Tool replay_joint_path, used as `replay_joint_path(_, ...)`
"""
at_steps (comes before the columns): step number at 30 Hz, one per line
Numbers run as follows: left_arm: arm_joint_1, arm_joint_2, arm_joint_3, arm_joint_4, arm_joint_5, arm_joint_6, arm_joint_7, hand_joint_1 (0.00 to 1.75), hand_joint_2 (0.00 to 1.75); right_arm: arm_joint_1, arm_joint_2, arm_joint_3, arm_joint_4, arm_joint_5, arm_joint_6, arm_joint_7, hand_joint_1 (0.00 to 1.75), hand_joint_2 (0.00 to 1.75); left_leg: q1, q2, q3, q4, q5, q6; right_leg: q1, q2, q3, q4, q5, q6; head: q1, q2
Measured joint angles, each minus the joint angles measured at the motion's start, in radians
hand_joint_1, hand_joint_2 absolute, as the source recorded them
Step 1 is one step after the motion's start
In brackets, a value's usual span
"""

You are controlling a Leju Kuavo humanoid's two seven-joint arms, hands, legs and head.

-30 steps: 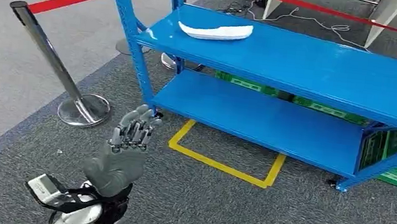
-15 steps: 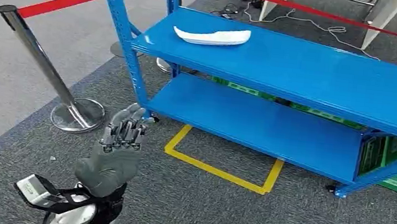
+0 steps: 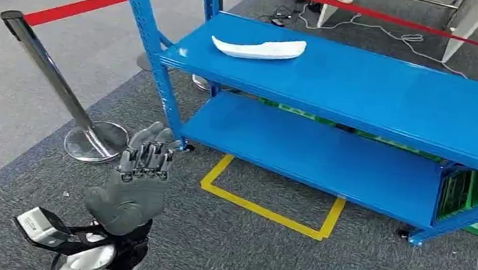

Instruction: Take the parts from the cabinet and place them on the table.

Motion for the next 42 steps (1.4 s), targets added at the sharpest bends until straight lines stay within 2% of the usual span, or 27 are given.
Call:
replay_joint_path(2, 0.0, 0.0, 0.0, 0.0, 0.001, 0.0, 0.0, 0.0, 0.0, 0.001, 0.002, -0.002, 0.0, 0.0, 0.0, 0.002, 0.0, 0.0, 0.001, 0.001, -0.002, -0.001, -0.003, -0.01, -0.006, -0.001, 0.002, -0.008, 0.008, -0.014, 0.002, 0.0)
replay_joint_path(9, 0.0, 0.0, 0.0, 0.0, 0.001, 0.0, 0.0, 0.0, 0.0, 0.001, 0.002, -0.002, 0.0, 0.0, 0.0, 0.002, 0.0, 0.0, 0.001, 0.001, -0.002, -0.001, -0.004, -0.011, -0.006, -0.001, 0.002, -0.008, 0.008, -0.014, 0.002, 0.0)
replay_joint_path(12, 0.0, 0.0, 0.0, 0.0, 0.001, 0.0, 0.0, 0.0, 0.0, 0.0, 0.002, -0.002, 0.0, 0.0, 0.0, 0.002, 0.0, 0.0, 0.001, 0.004, -0.003, 0.007, -0.013, -0.016, -0.006, -0.001, 0.003, -0.009, 0.009, -0.016, -0.001, 0.0)
replay_joint_path(13, 0.0, 0.0, 0.0, 0.0, 0.002, 0.0, 0.0, 0.0, 0.0, -0.001, 0.002, -0.003, 0.0, 0.0, 0.0, 0.002, 0.0, 0.0, 0.001, 0.005, -0.015, 0.034, -0.035, -0.02, -0.007, -0.001, 0.003, -0.009, 0.01, -0.022, -0.009, 0.0)
replay_joint_path(15, 0.0, 0.0, 0.0, 0.0, 0.002, 0.0, 0.0, 0.0, 0.0, -0.001, 0.002, -0.005, 0.0, 0.0, 0.0, 0.003, 0.0, 0.0, 0.004, 0.006, -0.066, 0.145, -0.096, -0.026, -0.008, -0.003, 0.002, -0.009, 0.01, -0.024, -0.01, 0.0)
replay_joint_path(16, 0.0, 0.001, 0.0, 0.001, -0.003, 0.01, 0.0, 0.0, 0.0, 0.001, 0.002, -0.01, 0.0, 0.0, 0.0, 0.004, 0.0, 0.0, 0.005, 0.007, -0.141, 0.303, -0.148, -0.031, -0.008, -0.006, 0.002, -0.009, 0.009, -0.026, -0.01, 0.0)
replay_joint_path(17, -0.001, 0.001, -0.002, -0.002, -0.034, 0.02, 0.0, 0.0, 0.0, 0.0, 0.002, -0.017, 0.0, 0.006, 0.002, 0.002, 0.0, 0.0, 0.006, 0.008, -0.025, 0.083, -0.014, -0.024, -0.01, -0.003, 0.008, -0.009, 0.007, -0.022, -0.01, 0.0)
replay_joint_path(18, -0.001, 0.001, -0.004, -0.004, -0.041, 0.016, 0.0, 0.0, 0.0, 0.0, 0.002, -0.021, 0.0, 0.011, 0.004, 0.001, 0.0, 0.0, 0.002, 0.004, 0.014, -0.001, -0.017, -0.004, -0.004, -0.002, 0.004, -0.013, 0.007, 0.001, -0.011, 0.0)
replay_joint_path(19, -0.001, 0.001, -0.003, -0.004, -0.041, 0.016, 0.0, 0.0, 0.0, 0.0, 0.002, -0.021, 0.0, 0.011, 0.004, 0.001, 0.0, 0.0, 0.001, 0.004, 0.014, -0.002, -0.016, 0.002, -0.005, -0.002, 0.007, -0.017, 0.008, 0.007, -0.009, 0.0)
replay_joint_path(20, -0.001, 0.0, -0.004, -0.005, -0.041, 0.016, 0.0, 0.0, 0.0, -0.001, 0.002, -0.021, 0.0, 0.011, 0.004, 0.001, 0.0, 0.0, 0.008, 0.004, 0.017, -0.009, -0.012, 0.009, -0.005, -0.002, 0.004, -0.014, 0.004, 0.013, -0.01, 0.0)
replay_joint_path(21, -0.001, 0.0, -0.005, -0.005, -0.041, 0.016, 0.0, 0.0, 0.0, -0.001, 0.002, -0.021, 0.0, 0.011, 0.004, 0.001, 0.0, 0.0, 0.009, 0.005, 0.018, -0.009, -0.012, 0.013, -0.006, -0.003, -0.005, 0.006, -0.012, 0.017, -0.006, 0.0)
replay_joint_path(22, -0.001, 0.0, -0.008, -0.005, -0.041, 0.015, 0.0, 0.0, 0.0, -0.001, 0.002, -0.022, 0.0, 0.012, 0.004, 0.001, 0.0, 0.0, 0.009, 0.006, 0.018, -0.009, -0.013, 0.019, -0.005, -0.005, -0.029, 0.062, -0.048, 0.019, 0.001, 0.0)
replay_joint_path(24, -0.001, 0.0, -0.008, -0.005, -0.043, 0.013, 0.0, 0.0, 0.0, 0.0, 0.002, -0.024, 0.0, 0.012, 0.004, 0.001, 0.0, 0.0, 0.007, 0.006, 0.018, -0.009, -0.014, 0.024, -0.005, -0.004, -0.104, 0.222, -0.12, 0.023, 0.003, 0.0)
replay_joint_path(25, -0.001, 0.0, -0.008, -0.005, -0.048, 0.011, 0.0, 0.0, 0.0, 0.001, 0.002, -0.024, 0.0, 0.013, 0.005, 0.001, 0.0, 0.0, 0.006, 0.006, 0.018, -0.009, -0.014, 0.024, -0.005, -0.004, -0.13, 0.274, -0.133, 0.024, 0.004, 0.0)
replay_joint_path(26, -0.001, 0.0, -0.008, -0.005, -0.056, 0.009, 0.0, 0.0, 0.0, 0.002, 0.002, -0.024, 0.0, 0.015, 0.006, 0.001, 0.0, 0.0, 0.006, 0.006, 0.019, -0.009, -0.014, 0.024, -0.005, -0.005, -0.138, 0.287, -0.126, 0.023, 0.005, 0.0)
replay_joint_path(27, -0.001, 0.0, -0.008, -0.005, -0.06, 0.007, 0.0, 0.0, 0.0, 0.001, 0.002, -0.024, 0.0, 0.016, 0.008, 0.001, 0.0, 0.0, 0.006, 0.005, 0.02, -0.009, -0.014, 0.024, -0.005, -0.005, -0.125, 0.256, -0.097, 0.023, 0.005, 0.0)
replay_joint_path(28, -0.001, 0.0, -0.01, -0.005, -0.063, 0.005, 0.0, 0.0, 0.0, 0.0, 0.002, -0.025, 0.0, 0.018, 0.008, 0.001, 0.0, 0.0, 0.006, 0.004, 0.022, -0.009, -0.02, 0.023, -0.005, -0.005, -0.096, 0.193, -0.057, 0.021, 0.005, 0.0)
replay_joint_path(29, -0.001, 0.0, -0.011, -0.006, -0.061, -0.003, 0.0, 0.0, 0.0, -0.001, 0.002, -0.025, 0.0, 0.018, 0.008, 0.001, 0.0, 0.0, 0.006, 0.002, 0.025, -0.009, -0.027, 0.02, -0.006, -0.005, -0.051, 0.104, -0.011, 0.02, 0.005, 0.0)
replay_joint_path(30, -0.001, 0.0, -0.013, -0.008, -0.055, -0.015, 0.0, 0.0, 0.0, -0.001, 0.002, -0.025, 0.0, 0.019, 0.009, 0.001, 0.0, 0.0, 0.007, 0.001, 0.03, -0.008, -0.031, 0.016, -0.007, -0.007, -0.009, 0.028, 0.013, 0.019, 0.005, 0.0)
replay_joint_path(31, -0.001, 0.001, -0.013, -0.009, -0.051, -0.026, 0.0, 0.0, 0.0, -0.004, 0.002, -0.025, 0.0, 0.021, 0.011, 0.001, 0.0, 0.0, -0.003, 0.001, 0.028, -0.001, -0.041, 0.006, -0.004, -0.007, 0.012, -0.014, -0.017, 0.014, 0.007, 0.0)
replay_joint_path(34, -0.001, 0.001, -0.012, -0.01, -0.05, -0.032, 0.0, 0.0, 0.0, -0.002, 0.002, -0.028, 0.0, 0.026, 0.014, 0.001, 0.0, 0.0, 0.002, 0.002, 0.037, -0.011, -0.049, -0.006, 0.001, -0.004, 0.011, -0.009, -0.022, -0.009, 0.004, 0.0)
replay_joint_path(36, -0.001, 0.001, -0.012, -0.012, -0.05, -0.034, 0.0, 0.0, 0.0, 0.002, 0.002, -0.033, 0.0, 0.027, 0.014, 0.0, 0.0, 0.0, 0.003, 0.005, 0.045, 0.002, -0.058, -0.017, -0.006, -0.002, 0.036, -0.017, -0.023, -0.021, 0.004, 0.0)
replay_joint_path(37, -0.001, 0.001, -0.012, -0.014, -0.05, -0.034, 0.0, 0.0, 0.0, 0.002, 0.002, -0.034, 0.0, 0.029, 0.014, 0.0, 0.0, 0.0, 0.003, 0.006, 0.019, 0.051, -0.07, -0.023, -0.008, -0.004, 0.049, -0.018, -0.031, -0.028, -0.009, 0.0)
replay_joint_path(39, 0.0, 0.001, -0.01, -0.014, -0.05, -0.034, 0.0, 0.0, 0.0, 0.001, 0.002, -0.034, 0.0, 0.029, 0.014, 0.0, 0.0, 0.0, 0.005, 0.007, -0.087, 0.21, -0.115, -0.032, -0.009, -0.005, 0.069, -0.019, -0.051, -0.033, -0.009, 0.0)
replay_joint_path(40, 0.0, 0.002, -0.01, -0.014, -0.05, -0.034, 0.0, 0.0, 0.0, 0.003, 0.002, -0.035, 0.0, 0.029, 0.014, 0.0, 0.0, 0.0, 0.006, 0.007, -0.14, 0.276, -0.124, -0.033, -0.009, -0.004, 0.081, -0.019, -0.063, -0.032, -0.008, 0.0)
replay_joint_path(41, 0.0, 0.002, -0.009, -0.014, -0.05, -0.034, 0.0, 0.0, 0.0, 0.005, 0.002, -0.036, 0.0, 0.029, 0.014, 0.0, 0.0, 0.0, 0.005, 0.007, -0.179, 0.305, -0.108, -0.033, -0.009, -0.003, 0.098, -0.019, -0.076, -0.03, -0.008, 0.0)
replay_joint_path(42, 0.0, 0.002, -0.008, -0.014, -0.048, -0.034, 0.0, 0.0, 0.0, 0.007, 0.002, -0.038, 0.0, 0.029, 0.014, 0.0, 0.0, 0.0, 0.005, 0.007, -0.188, 0.285, -0.067, -0.03, -0.009, -0.002, 0.118, -0.019, -0.085, -0.028, -0.008, 0.0)
